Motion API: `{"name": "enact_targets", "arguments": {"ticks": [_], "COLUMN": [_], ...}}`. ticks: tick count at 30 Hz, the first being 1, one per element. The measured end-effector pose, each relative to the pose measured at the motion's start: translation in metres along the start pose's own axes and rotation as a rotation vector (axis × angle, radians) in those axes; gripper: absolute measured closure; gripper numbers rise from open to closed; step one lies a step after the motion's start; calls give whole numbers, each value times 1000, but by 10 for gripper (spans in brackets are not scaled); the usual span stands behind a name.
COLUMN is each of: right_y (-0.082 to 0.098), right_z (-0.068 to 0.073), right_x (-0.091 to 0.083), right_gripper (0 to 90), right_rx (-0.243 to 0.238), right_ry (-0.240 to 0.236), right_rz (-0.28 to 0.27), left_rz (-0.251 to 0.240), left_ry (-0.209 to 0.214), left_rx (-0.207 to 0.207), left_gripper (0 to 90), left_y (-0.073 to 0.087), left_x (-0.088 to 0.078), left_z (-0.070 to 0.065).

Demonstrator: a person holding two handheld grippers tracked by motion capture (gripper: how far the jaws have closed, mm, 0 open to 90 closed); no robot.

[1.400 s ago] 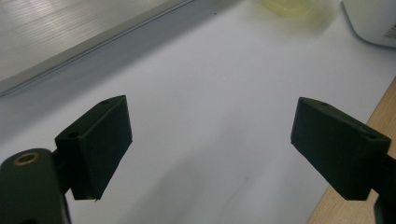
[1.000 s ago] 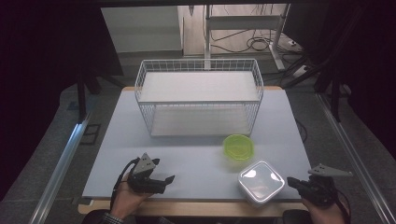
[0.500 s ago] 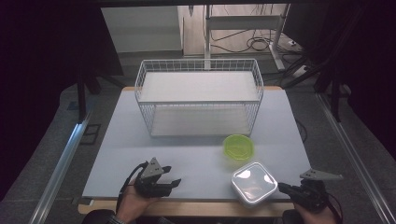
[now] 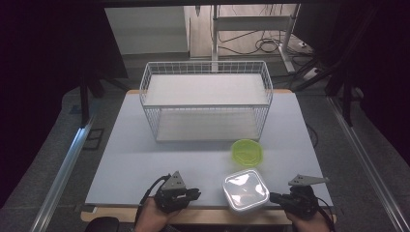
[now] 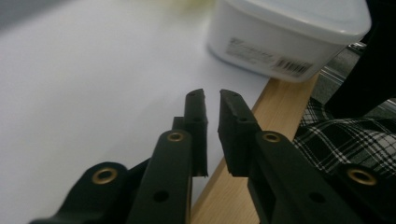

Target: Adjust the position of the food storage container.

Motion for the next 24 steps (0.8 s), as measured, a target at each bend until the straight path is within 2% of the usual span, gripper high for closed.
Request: {"name": "enact_targets", "arguments": {"ticks": [4,12,19,21,22,24], "right_y": [-2,-13,-13,-15,-15,-19], "right_z": [8,22,35,40,40,44], "right_x": [9,31,45,49,49,54], "right_gripper": [894,895,895,896,896,896], "right_rx": [-4,-10,-26,-26,-26,-15], "right_ry": [-28,-73,-98,-93,-93,-96], "right_rz": [14,24,54,53,53,54], "left_rz": [10,27,29,53,53,59], "left_ry": [19,18,24,-3,-3,-31], "left_rx": [-9,-27,-29,-34,-34,-49], "left_gripper": [850,850,850,858,860,868], "left_y": [0,2,1,3,3,4], "left_x": [6,12,12,11,11,8], "left_z": [-3,0,-2,1,1,5]}}
Point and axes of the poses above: each handheld gripper's, and its own axes: x roughly forward along the jaws, y roughly out of its underside, z roughly to its left, the point moved 5 cm from there along x, roughly forward along the jaws, and after that the axes turned 15 degrees about x, right-handed, at the moved point
